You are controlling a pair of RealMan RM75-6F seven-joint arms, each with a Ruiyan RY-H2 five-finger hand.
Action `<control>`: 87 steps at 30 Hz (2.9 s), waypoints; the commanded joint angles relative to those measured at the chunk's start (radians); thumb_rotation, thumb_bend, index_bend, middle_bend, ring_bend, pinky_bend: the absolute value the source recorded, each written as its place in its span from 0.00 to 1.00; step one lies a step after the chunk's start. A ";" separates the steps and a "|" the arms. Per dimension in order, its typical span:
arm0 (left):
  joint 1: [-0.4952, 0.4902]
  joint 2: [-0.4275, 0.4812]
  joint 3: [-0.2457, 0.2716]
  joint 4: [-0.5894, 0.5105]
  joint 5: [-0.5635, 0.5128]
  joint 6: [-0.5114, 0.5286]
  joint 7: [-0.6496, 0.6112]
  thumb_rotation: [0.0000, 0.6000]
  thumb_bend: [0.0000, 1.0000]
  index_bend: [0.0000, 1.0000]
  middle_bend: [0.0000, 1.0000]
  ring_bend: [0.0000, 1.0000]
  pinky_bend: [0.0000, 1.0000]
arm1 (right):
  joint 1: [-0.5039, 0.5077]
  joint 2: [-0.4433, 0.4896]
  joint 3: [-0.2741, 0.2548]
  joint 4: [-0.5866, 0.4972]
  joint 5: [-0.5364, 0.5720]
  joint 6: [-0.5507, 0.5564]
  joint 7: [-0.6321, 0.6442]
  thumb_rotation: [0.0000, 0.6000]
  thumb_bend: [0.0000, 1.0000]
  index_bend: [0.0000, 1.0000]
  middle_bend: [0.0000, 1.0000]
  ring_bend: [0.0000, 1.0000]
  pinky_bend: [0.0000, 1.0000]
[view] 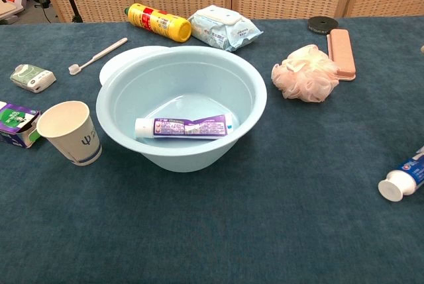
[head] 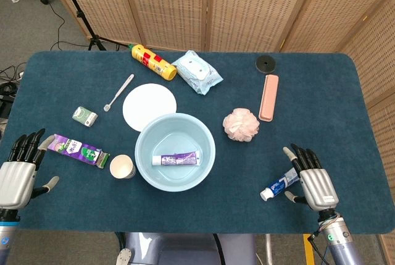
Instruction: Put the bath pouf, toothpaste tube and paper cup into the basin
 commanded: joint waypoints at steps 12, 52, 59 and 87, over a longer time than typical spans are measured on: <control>0.011 0.007 0.002 -0.003 0.015 0.020 -0.015 1.00 0.18 0.00 0.00 0.00 0.00 | -0.002 0.003 -0.004 -0.006 -0.018 0.008 0.008 1.00 0.00 0.00 0.00 0.00 0.00; -0.001 0.003 0.000 0.015 -0.019 -0.029 -0.044 1.00 0.18 0.00 0.00 0.00 0.00 | 0.578 -0.190 0.295 0.317 0.506 -0.528 -0.183 1.00 0.00 0.04 0.00 0.00 0.00; -0.008 -0.003 0.001 0.019 -0.026 -0.045 -0.040 1.00 0.18 0.00 0.00 0.00 0.00 | 0.612 -0.254 0.258 0.421 0.538 -0.569 -0.155 1.00 0.00 0.08 0.00 0.00 0.00; -0.017 -0.011 0.030 0.008 0.021 -0.060 -0.030 1.00 0.18 0.00 0.00 0.00 0.00 | 0.643 -0.445 0.211 0.734 0.394 -0.547 0.046 1.00 0.08 0.57 0.42 0.38 0.42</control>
